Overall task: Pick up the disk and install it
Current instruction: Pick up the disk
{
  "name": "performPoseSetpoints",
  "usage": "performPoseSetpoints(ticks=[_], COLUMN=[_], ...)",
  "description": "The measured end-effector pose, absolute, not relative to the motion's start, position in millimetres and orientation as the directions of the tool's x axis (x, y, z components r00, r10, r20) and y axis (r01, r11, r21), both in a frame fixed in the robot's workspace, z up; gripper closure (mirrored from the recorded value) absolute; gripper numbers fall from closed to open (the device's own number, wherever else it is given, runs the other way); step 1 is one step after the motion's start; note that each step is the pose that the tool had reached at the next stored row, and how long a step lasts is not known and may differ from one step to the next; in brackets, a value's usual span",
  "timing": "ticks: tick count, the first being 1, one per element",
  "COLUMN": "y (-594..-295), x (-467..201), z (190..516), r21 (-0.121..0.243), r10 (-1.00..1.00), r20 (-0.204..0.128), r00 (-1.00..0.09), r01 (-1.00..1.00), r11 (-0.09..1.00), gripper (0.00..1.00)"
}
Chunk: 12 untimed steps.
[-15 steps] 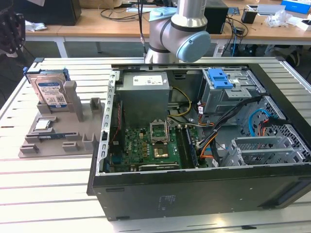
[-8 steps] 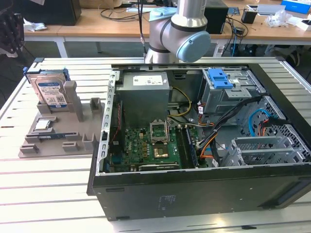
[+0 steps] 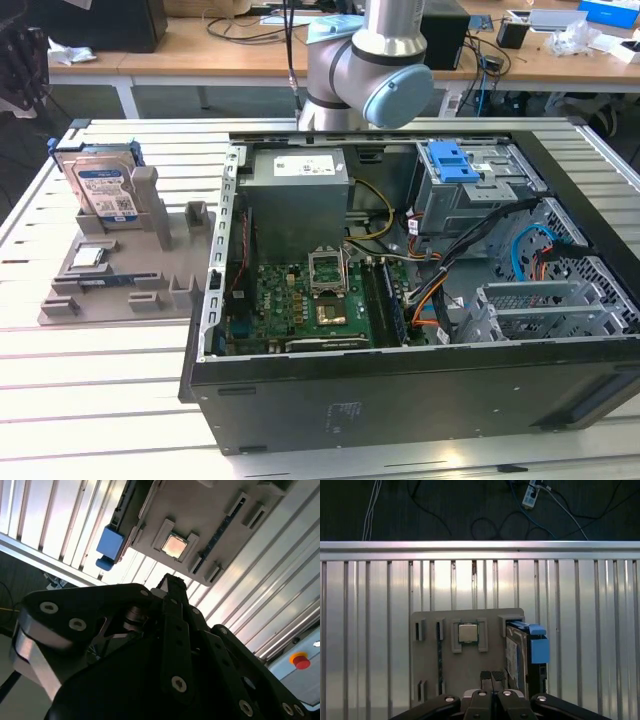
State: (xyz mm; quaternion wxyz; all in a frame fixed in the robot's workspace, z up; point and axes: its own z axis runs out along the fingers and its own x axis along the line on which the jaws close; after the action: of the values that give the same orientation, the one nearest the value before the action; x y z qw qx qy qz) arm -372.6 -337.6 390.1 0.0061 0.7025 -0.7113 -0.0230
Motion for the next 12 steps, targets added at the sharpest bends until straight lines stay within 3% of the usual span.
performPoseSetpoints(ticks=[5, 12], y=[-337.6, -337.6], x=[-372.6, -372.6], z=[390.2, 390.1], r21=[0.041, 0.041], r10=[-1.0, -1.0], r20=[-0.024, -0.024], r00=[-0.012, -0.012], r01=[-0.999, -0.999], r11=[0.011, 0.011], gripper=[0.58, 0.58])
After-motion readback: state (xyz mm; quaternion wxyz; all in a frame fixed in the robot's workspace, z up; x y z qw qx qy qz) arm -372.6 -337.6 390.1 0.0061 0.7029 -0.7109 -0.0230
